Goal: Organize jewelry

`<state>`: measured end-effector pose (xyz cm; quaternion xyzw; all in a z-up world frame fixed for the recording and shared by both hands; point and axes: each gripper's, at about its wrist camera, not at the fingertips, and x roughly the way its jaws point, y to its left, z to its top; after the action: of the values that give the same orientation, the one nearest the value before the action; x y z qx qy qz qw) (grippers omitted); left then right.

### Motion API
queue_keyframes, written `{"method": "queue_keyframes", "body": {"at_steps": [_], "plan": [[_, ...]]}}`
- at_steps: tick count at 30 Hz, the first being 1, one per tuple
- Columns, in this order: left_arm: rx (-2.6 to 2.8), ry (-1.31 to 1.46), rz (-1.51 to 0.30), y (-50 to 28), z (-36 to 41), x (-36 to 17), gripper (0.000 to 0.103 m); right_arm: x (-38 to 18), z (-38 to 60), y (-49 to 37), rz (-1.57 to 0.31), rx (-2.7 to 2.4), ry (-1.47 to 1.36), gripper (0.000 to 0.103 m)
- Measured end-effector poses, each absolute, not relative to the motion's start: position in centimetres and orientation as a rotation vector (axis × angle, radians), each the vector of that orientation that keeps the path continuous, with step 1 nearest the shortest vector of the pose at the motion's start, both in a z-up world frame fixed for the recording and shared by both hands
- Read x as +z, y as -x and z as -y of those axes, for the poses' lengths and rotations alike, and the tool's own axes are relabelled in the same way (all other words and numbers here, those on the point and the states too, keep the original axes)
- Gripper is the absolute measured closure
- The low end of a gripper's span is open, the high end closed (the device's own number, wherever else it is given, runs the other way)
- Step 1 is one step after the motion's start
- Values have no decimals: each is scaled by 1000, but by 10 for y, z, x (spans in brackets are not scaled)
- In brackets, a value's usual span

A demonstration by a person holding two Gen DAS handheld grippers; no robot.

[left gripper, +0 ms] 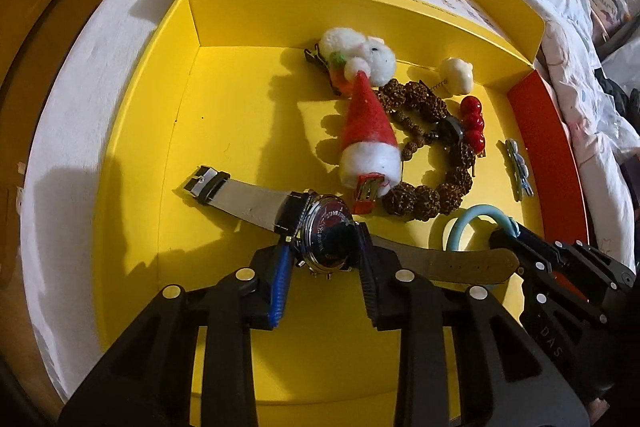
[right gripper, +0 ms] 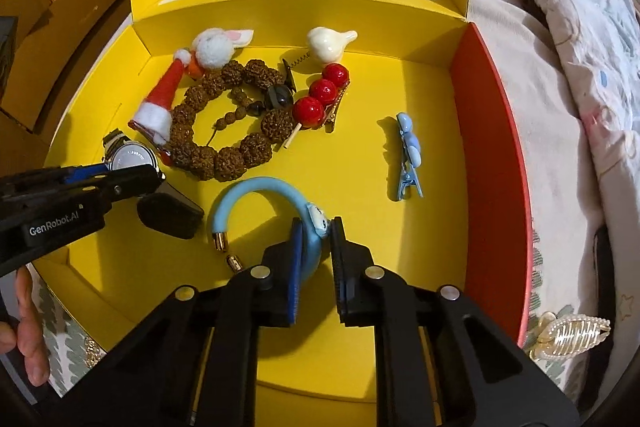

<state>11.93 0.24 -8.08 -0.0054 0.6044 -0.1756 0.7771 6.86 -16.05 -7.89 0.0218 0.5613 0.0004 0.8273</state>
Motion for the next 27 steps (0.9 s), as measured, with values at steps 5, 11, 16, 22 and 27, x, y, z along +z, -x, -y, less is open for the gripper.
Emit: {"method": "queue_keyframes", "body": {"at_steps": [5, 11, 16, 22, 27], "plan": [[-388, 40, -1312, -126, -12, -81, 74, -77, 161, -69, -1193, 0, -55, 89], [-398, 66, -1298, -127, -24, -71, 84, -68, 168, -69, -1179, 12, -87, 89], [-388, 95, -1289, -127, -35, -65, 88, -56, 174, -64, -1166, 31, -122, 89], [-390, 131, -1263, -127, -38, -54, 92, -43, 184, -60, -1148, 50, -173, 89], [-388, 154, -1241, -124, -43, -43, 92, -32, 188, -52, -1121, 55, -201, 89]]}}
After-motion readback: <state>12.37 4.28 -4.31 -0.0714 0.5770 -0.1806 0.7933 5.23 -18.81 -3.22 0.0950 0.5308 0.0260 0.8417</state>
